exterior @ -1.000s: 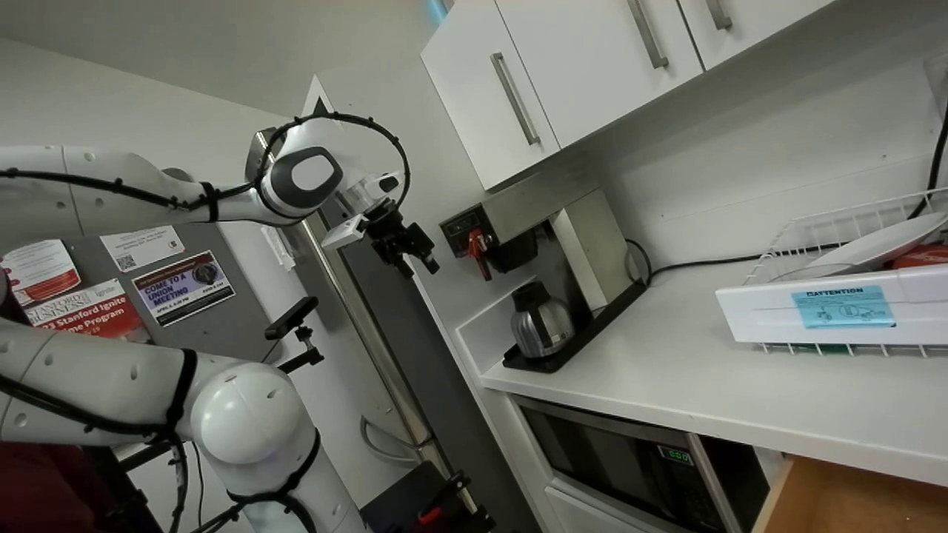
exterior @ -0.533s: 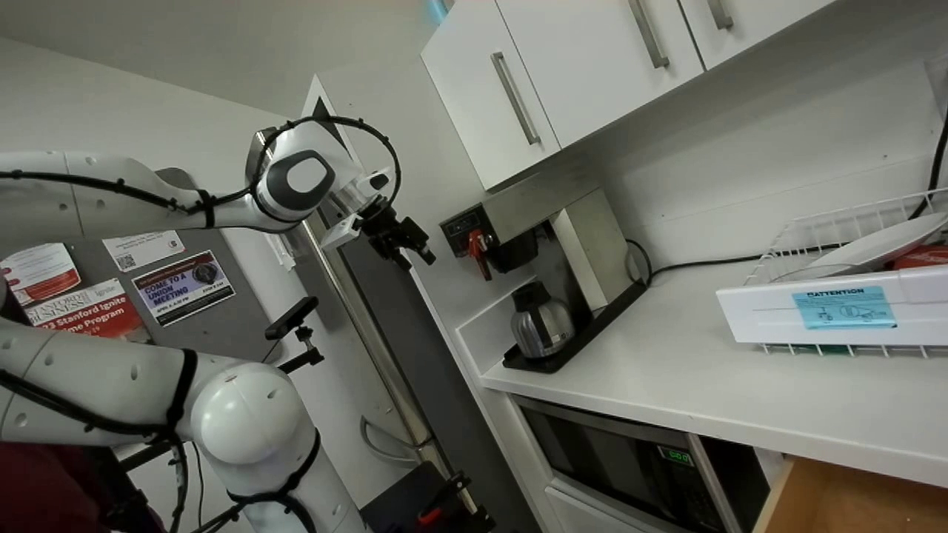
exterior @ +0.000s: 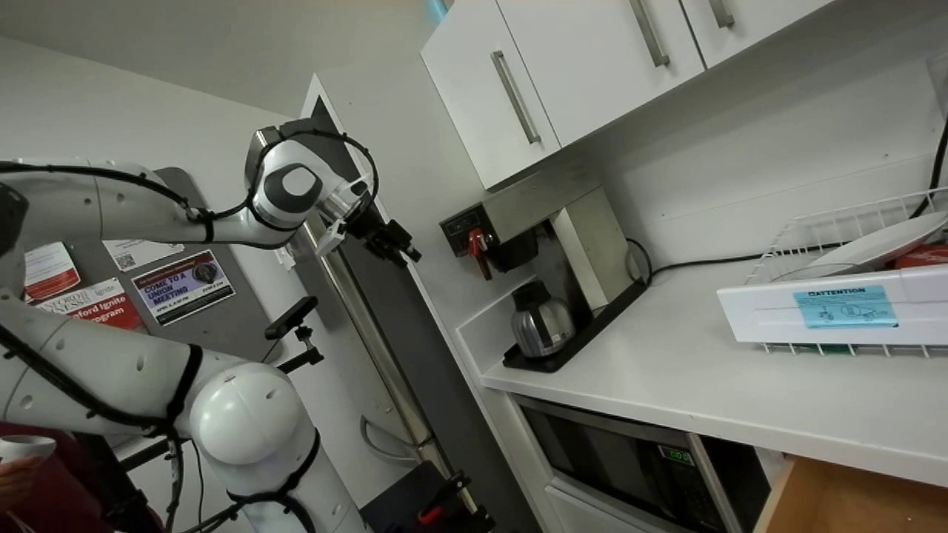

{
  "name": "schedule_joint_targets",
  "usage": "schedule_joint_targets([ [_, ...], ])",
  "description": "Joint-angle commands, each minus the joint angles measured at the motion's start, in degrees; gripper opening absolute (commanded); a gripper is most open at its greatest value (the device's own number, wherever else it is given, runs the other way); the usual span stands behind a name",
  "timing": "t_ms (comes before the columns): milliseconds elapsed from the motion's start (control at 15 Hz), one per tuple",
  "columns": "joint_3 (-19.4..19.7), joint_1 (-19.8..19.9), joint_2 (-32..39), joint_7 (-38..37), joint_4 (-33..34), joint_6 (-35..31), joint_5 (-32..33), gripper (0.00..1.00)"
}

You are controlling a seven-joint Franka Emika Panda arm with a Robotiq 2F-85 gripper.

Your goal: Turn on the coffee maker

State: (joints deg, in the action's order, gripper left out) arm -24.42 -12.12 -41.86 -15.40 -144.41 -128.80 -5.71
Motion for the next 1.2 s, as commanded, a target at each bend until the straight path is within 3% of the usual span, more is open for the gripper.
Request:
schedule_joint_targets([
  [0,-4.04,2.75,9.26,-4.31,6.24,-5.07,4.76,0.42],
  [400,-7.36,8.31,21.23,-11.24,13.34,-12.02,17.47,0.00],
  [600,-5.05,6.72,25.19,-10.25,15.50,-15.51,18.54,0.00],
  [733,-2.94,4.08,27.21,-7.63,16.47,-17.71,15.45,0.00],
  [800,-3.10,4.72,24.97,-9.68,14.32,-16.33,17.46,0.01],
  [1133,-2.12,3.23,26.85,-9.06,15.73,-16.98,17.08,0.01],
])
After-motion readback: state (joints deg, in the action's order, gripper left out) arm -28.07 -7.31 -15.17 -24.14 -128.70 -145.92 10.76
